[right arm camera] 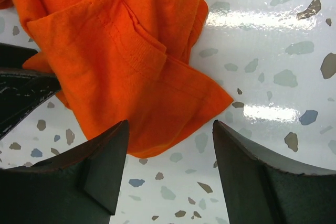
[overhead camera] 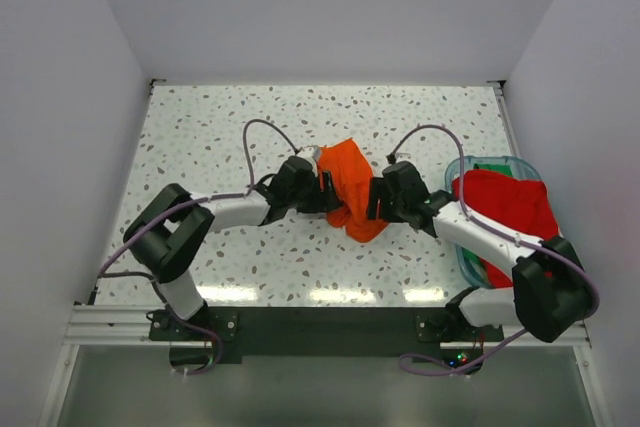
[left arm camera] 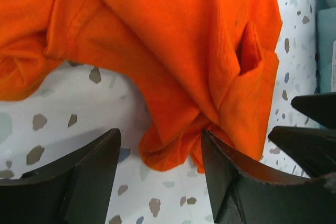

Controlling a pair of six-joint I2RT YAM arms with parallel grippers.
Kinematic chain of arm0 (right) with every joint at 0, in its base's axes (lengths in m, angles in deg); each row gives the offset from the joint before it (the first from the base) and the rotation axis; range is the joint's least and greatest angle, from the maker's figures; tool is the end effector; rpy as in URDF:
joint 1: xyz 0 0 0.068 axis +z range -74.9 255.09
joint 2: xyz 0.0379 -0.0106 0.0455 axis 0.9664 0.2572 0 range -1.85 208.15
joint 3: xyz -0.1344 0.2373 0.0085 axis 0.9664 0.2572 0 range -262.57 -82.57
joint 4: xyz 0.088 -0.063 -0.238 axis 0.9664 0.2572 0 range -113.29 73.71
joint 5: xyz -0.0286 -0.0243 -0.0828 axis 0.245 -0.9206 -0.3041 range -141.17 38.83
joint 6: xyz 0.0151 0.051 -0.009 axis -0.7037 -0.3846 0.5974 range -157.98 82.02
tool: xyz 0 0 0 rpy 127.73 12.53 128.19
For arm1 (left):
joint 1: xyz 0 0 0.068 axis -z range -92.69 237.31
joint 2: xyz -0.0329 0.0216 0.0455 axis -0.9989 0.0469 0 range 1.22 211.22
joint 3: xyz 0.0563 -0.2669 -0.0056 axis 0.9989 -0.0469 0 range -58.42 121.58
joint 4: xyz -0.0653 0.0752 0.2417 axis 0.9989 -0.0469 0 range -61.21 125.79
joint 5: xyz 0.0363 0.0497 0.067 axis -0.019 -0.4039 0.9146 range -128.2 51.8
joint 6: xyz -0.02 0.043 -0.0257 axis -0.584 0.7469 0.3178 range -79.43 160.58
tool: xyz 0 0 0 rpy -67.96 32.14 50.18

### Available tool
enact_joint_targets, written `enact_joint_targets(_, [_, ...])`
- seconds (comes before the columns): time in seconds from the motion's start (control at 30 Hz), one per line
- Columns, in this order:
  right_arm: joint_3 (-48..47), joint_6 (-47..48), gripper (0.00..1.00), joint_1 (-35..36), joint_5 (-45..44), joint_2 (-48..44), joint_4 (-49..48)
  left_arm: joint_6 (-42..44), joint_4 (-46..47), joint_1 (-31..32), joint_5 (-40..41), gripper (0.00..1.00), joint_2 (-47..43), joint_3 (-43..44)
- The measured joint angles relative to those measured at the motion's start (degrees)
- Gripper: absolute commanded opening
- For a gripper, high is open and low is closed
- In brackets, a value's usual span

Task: Fold and stack the t-shirts
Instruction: Flatten the tshirt out

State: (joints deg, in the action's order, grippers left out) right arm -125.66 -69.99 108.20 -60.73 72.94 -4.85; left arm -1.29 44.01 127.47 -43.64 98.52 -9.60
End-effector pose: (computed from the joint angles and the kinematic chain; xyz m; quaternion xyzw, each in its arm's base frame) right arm 0.2216 0.1373 0.2068 0.0195 0.9370 0.1168 0.3285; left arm 0.2610 -0.2248 0.1610 0.0064 0.9064 -0.3081 0.2888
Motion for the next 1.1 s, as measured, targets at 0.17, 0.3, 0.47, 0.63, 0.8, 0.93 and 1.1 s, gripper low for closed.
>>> enact_joint_targets(0.17, [1.0,-0.2,0.66,0.0,-0.5,3.1,-3.1,-0.9,2.8,0.0,0.1,0.47,4.6,2.9])
enact_joint_targets(0.3, [1.4,-0.7,0.63,0.0,-1.4,6.8,-5.5,-1.2,4.2,0.0,0.1,0.13,6.1,3.4])
enact_joint_targets(0.47, [1.9,-1.6,0.4,0.0,-1.9,11.3,-8.9,-1.1,4.1,0.0,0.7,0.0,5.9,3.4])
enact_joint_targets(0.63, [1.6,-3.0,0.0,0.0,-2.1,12.8,-10.7,-1.1,0.9,-0.1,3.5,0.0,0.5,1.9])
enact_joint_targets(0.8, [-0.4,-3.6,0.0,0.0,-4.2,11.6,-5.8,-1.1,-3.7,-2.4,6.3,0.0,-11.8,-2.1])
enact_joint_targets(0.93, [-2.3,-3.4,0.0,0.0,-6.6,5.1,0.6,-1.1,-9.0,-7.5,7.7,0.0,-21.9,-4.5])
enact_joint_targets(1.1, [-8.4,-2.4,0.0,-0.2,-9.5,-5.2,7.8,-0.7,-16.9,-11.0,10.4,0.0,-31.8,-4.4])
